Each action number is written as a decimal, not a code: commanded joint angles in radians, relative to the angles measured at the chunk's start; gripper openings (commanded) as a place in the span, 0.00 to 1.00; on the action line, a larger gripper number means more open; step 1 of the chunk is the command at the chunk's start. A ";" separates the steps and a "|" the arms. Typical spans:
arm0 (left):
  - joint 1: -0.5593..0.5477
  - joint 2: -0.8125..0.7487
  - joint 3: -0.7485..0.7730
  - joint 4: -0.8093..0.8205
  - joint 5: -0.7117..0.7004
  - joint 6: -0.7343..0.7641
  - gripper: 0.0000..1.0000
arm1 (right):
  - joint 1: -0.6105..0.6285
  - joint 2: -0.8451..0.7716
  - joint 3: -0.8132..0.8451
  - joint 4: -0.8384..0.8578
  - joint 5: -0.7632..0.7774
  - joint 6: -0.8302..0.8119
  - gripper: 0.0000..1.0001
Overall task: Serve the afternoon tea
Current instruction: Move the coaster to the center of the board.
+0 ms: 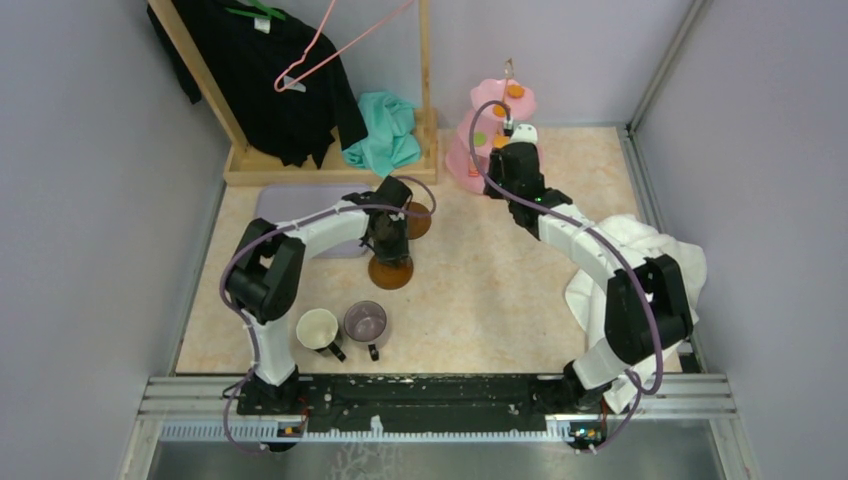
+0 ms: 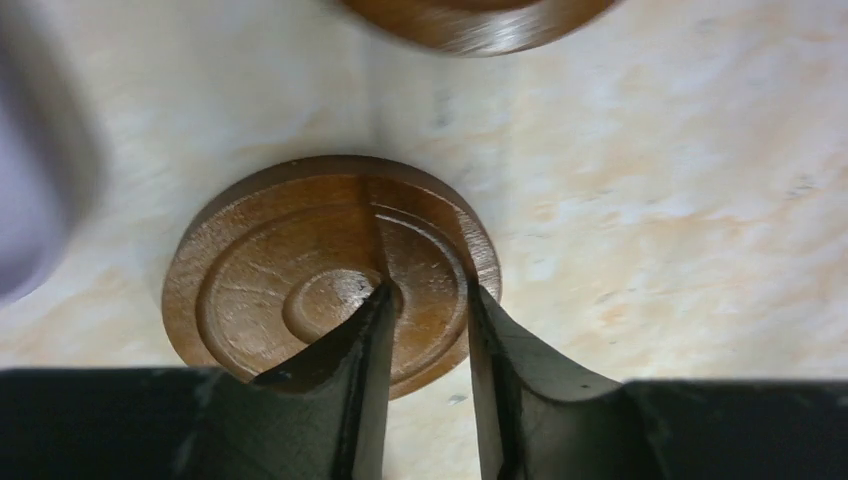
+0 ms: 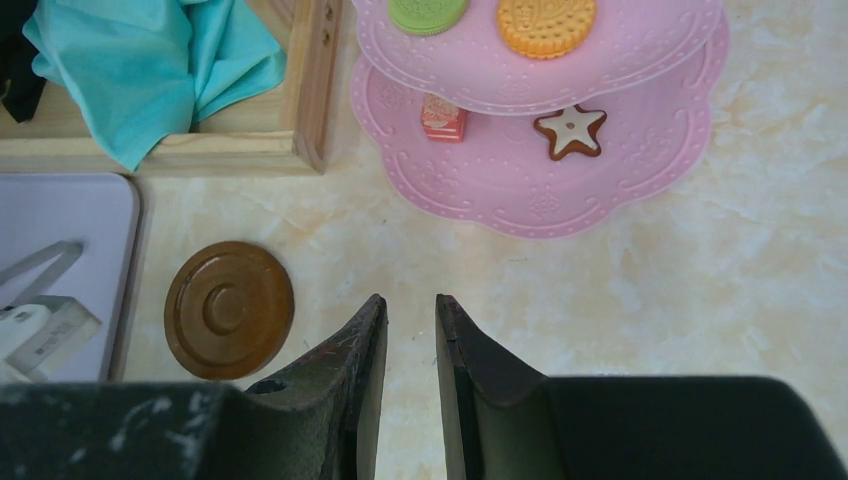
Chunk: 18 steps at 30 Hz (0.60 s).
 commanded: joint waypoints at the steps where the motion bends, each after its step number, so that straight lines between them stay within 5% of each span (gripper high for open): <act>1: -0.052 0.079 0.060 0.121 0.123 0.010 0.08 | -0.010 -0.062 -0.006 0.027 0.046 0.002 0.25; 18: -0.142 0.273 0.289 0.106 0.166 0.068 0.08 | -0.107 -0.138 -0.067 0.049 0.101 0.032 0.25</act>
